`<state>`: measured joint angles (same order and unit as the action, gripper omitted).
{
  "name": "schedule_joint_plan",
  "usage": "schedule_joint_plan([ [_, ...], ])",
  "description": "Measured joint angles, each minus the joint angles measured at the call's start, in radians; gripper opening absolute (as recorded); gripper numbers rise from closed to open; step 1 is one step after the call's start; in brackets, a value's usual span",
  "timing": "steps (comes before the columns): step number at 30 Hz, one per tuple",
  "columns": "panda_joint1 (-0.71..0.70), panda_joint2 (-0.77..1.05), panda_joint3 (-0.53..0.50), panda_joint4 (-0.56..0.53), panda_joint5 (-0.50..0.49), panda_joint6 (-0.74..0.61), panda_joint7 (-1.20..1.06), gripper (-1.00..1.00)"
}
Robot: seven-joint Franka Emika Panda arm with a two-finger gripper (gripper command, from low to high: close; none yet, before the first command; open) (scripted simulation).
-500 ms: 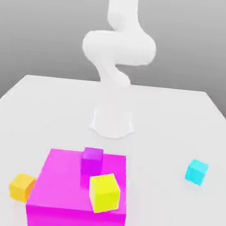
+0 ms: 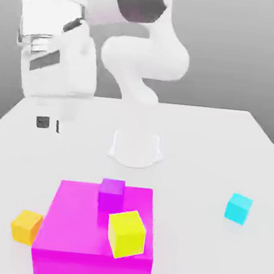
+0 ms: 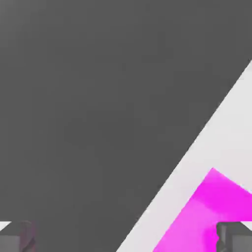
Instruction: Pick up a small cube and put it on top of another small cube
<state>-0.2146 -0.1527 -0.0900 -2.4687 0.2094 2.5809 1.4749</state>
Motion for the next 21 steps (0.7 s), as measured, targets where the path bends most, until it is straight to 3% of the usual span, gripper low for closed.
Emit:
schedule_joint_plan([
  [9, -0.070, 0.306, -0.106, -0.092, -0.074, 0.158, 0.472, 0.00],
  [15, -0.125, 0.522, -0.054, -0.068, 0.002, 0.318, 0.473, 0.00],
  [16, -0.135, 0.543, -0.043, -0.063, 0.012, 0.334, 0.466, -1.00],
  [21, -0.136, 0.543, -0.042, -0.063, 0.011, 0.336, 0.467, -1.00],
])
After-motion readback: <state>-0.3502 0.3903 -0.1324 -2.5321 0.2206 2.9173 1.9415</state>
